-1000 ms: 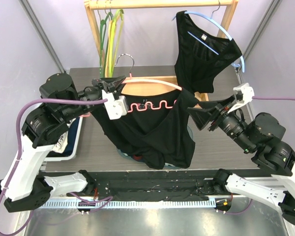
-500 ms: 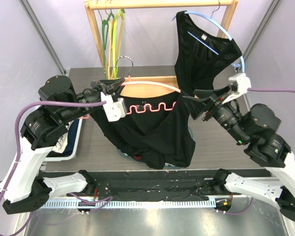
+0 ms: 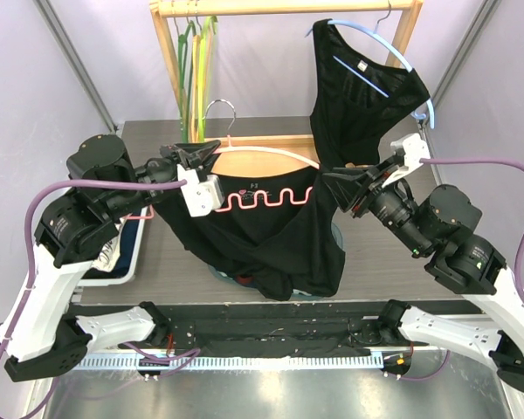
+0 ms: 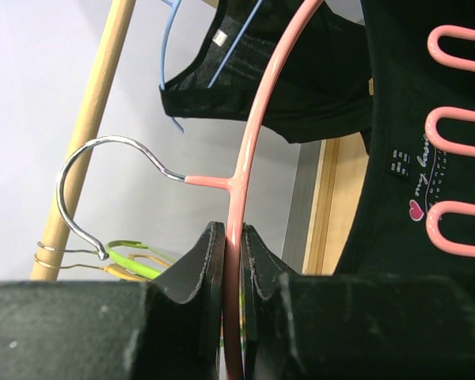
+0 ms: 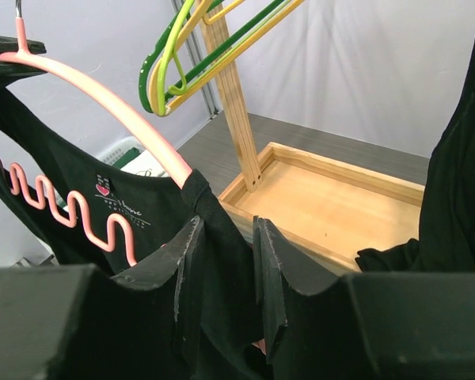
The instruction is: Remove the tank top from the hanger
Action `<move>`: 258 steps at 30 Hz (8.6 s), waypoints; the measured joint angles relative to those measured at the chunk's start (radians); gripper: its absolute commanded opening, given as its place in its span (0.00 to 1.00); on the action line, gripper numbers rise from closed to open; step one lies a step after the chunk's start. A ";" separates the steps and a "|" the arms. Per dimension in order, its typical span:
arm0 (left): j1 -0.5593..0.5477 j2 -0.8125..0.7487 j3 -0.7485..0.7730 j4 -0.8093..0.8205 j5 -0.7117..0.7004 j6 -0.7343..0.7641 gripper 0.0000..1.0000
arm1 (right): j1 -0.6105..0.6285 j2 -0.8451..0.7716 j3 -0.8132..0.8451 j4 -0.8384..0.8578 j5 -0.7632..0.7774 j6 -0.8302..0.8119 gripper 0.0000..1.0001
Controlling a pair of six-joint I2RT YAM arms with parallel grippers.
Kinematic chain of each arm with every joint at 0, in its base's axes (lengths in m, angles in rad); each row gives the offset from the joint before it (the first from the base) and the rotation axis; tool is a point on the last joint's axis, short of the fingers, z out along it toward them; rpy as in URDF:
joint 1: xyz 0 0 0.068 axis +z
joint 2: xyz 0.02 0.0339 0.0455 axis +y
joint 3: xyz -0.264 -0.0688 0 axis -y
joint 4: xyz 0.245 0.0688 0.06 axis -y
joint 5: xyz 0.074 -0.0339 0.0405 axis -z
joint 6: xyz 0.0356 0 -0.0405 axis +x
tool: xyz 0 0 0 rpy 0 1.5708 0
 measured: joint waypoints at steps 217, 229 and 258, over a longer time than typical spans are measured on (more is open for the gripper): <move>0.053 0.024 -0.457 0.423 0.255 -1.017 0.00 | 0.004 0.042 0.520 -0.774 -0.107 -0.196 0.01; 0.063 0.012 -0.253 0.384 0.128 -0.950 0.00 | 0.004 0.033 0.455 -0.775 -0.058 -0.196 0.01; 0.024 -0.069 -0.330 0.296 0.138 -0.797 0.00 | -0.006 0.081 0.509 -0.818 0.306 -0.136 0.01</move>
